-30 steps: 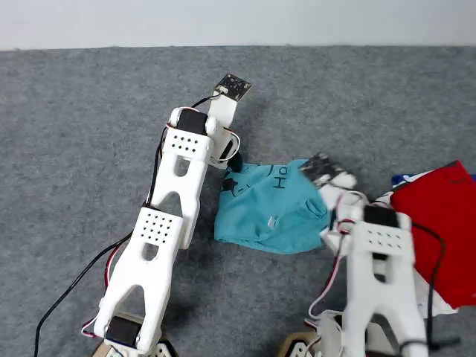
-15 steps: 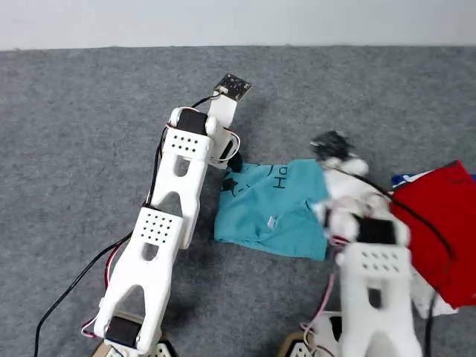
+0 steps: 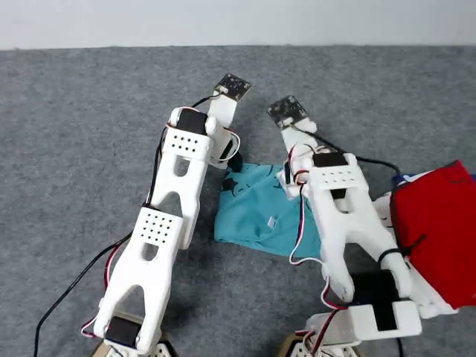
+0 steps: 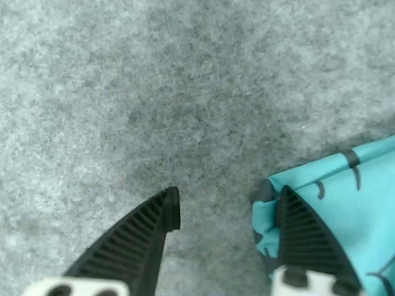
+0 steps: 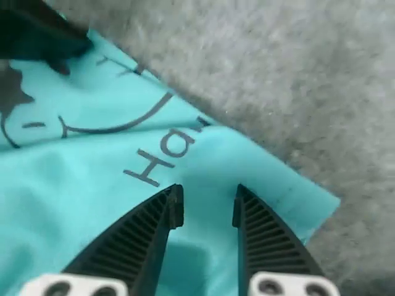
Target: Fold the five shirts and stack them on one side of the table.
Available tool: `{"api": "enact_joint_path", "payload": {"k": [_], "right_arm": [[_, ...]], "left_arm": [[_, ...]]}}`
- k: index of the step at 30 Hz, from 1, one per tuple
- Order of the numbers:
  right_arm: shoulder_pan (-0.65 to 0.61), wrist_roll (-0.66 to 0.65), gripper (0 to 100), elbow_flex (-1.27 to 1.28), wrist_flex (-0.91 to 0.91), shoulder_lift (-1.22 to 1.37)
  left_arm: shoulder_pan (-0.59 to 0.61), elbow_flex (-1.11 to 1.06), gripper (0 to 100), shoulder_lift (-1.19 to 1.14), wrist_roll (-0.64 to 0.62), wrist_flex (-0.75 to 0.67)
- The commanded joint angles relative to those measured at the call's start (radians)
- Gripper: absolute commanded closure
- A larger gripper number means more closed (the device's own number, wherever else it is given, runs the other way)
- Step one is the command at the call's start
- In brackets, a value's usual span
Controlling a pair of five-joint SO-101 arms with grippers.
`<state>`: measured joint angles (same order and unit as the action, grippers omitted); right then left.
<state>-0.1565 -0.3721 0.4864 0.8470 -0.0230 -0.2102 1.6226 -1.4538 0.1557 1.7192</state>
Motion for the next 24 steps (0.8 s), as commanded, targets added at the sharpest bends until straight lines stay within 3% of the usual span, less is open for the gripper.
{"api": "enact_joint_path", "payload": {"k": [1, 8, 14, 24], "right_arm": [[-0.013, -0.031, 86.3, 0.032, 0.010, 0.002], [-0.010, -0.032, 86.3, 0.167, 0.013, -0.051], [0.019, -0.094, 86.3, 0.358, 0.013, -0.280], [0.278, -0.222, 86.3, 0.568, 0.016, -0.654]], "left_arm": [[0.021, 0.053, 76, -0.009, 0.003, -0.003], [0.021, 0.053, 76, -0.009, 0.003, -0.003], [0.021, 0.053, 76, -0.009, 0.003, -0.003], [0.021, 0.053, 76, -0.009, 0.003, -0.003]]}}
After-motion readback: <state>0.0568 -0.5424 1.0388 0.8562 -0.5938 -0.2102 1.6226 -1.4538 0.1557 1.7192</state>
